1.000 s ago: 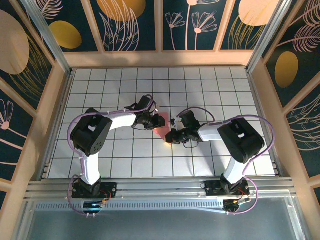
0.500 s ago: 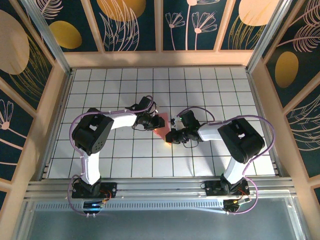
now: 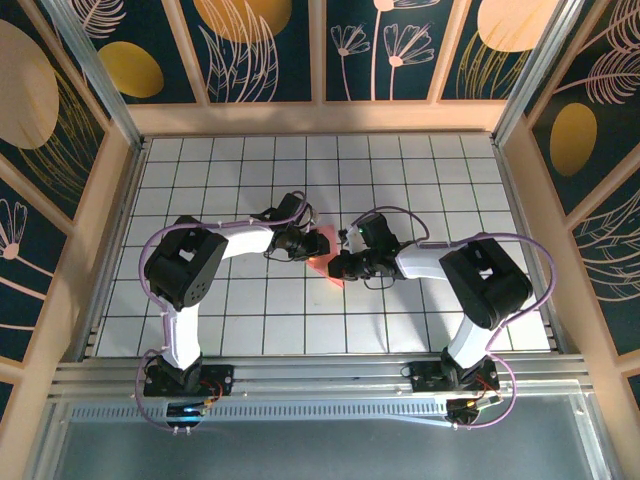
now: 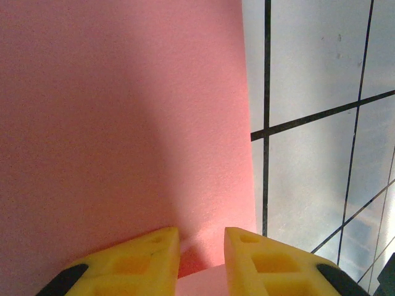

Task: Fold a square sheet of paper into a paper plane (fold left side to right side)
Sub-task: Third fold the triangle at the center of the table.

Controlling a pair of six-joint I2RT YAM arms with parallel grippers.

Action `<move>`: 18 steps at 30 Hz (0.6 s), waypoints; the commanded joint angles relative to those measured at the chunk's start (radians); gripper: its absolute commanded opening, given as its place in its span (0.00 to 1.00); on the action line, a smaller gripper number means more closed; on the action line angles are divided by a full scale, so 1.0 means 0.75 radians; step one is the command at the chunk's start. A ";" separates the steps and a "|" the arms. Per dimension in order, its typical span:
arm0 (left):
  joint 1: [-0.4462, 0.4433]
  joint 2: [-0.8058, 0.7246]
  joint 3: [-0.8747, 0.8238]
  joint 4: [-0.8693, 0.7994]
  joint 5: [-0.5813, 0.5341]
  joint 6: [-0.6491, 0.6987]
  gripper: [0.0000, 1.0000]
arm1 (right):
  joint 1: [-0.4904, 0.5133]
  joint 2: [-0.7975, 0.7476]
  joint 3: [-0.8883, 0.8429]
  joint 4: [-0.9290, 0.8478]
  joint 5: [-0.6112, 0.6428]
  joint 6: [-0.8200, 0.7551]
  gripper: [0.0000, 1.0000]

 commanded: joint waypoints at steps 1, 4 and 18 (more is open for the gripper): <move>0.002 0.031 -0.023 -0.012 -0.019 0.021 0.26 | 0.012 0.021 0.001 -0.019 0.008 -0.020 0.03; 0.002 0.030 -0.023 -0.012 -0.020 0.019 0.26 | 0.014 0.036 -0.016 -0.006 0.008 -0.018 0.03; 0.002 0.029 -0.021 -0.018 -0.029 0.019 0.26 | 0.035 0.062 -0.064 0.014 0.006 -0.005 0.03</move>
